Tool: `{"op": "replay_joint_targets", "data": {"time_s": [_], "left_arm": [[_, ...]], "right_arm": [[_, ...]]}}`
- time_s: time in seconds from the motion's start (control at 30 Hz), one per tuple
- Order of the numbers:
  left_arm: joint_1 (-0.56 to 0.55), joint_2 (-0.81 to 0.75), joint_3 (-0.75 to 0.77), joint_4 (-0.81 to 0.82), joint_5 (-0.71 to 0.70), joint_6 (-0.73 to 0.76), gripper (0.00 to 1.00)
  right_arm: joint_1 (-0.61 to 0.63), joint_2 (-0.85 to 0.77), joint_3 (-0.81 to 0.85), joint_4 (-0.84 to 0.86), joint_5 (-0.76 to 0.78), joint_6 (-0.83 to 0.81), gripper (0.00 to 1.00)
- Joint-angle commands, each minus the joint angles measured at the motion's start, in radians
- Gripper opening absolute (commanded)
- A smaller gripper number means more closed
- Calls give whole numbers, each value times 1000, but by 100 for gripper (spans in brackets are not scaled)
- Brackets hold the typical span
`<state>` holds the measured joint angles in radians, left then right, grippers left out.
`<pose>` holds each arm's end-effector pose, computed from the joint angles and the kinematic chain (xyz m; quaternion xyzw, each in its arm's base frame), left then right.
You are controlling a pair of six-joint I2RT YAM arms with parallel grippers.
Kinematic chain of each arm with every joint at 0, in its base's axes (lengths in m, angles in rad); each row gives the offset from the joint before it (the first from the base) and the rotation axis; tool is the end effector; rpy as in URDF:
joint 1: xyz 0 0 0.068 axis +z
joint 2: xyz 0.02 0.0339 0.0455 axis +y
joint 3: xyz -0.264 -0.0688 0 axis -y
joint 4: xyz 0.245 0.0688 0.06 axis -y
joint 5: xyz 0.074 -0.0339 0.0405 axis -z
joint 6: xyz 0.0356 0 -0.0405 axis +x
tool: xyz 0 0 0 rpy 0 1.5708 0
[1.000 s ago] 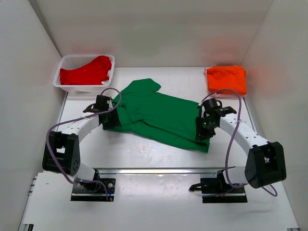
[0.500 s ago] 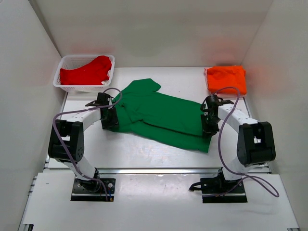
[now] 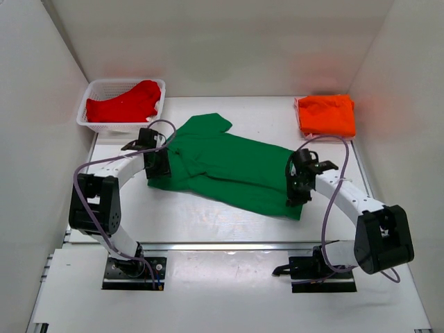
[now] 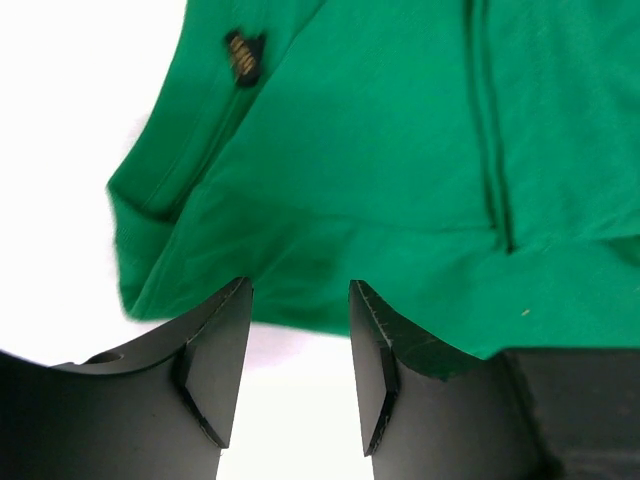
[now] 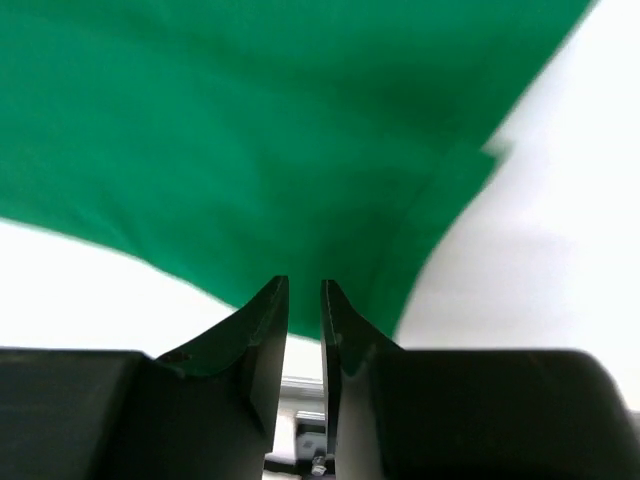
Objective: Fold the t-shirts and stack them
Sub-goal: Fold the flattened tshirt in 1/3 of the way
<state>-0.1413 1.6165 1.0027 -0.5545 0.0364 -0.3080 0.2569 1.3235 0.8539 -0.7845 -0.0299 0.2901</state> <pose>0.3066 -0.0449 0.1843 -0.0779 0.9766 -0.0619 0.1909 0.2271 0.0608 0.2080 0.0140 0.9873 0.0568 0.1478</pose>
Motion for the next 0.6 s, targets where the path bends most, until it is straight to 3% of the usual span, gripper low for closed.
{"op": "replay_joint_targets", "data": {"time_s": [0.0,0.07,0.2,0.33,0.43,0.57], "left_arm": [[-23,2,11,97,-13,-26,54],[-44,17,30,97,-35,-20,54],[-73,130,138,-52,-168,41,51],[-57,198,156,-152,-139,75,48],[-61,223,137,-203,-124,102,39],[-84,235,100,-251,-124,119,33]], "right_arm": [[31,-1,-97,66,-76,133,14],[47,12,-131,73,-70,156,12],[42,52,-144,42,-50,138,11],[7,74,-144,-4,-36,112,11],[-40,86,-133,-13,-68,93,12],[-48,160,-43,-45,-30,41,11]]}}
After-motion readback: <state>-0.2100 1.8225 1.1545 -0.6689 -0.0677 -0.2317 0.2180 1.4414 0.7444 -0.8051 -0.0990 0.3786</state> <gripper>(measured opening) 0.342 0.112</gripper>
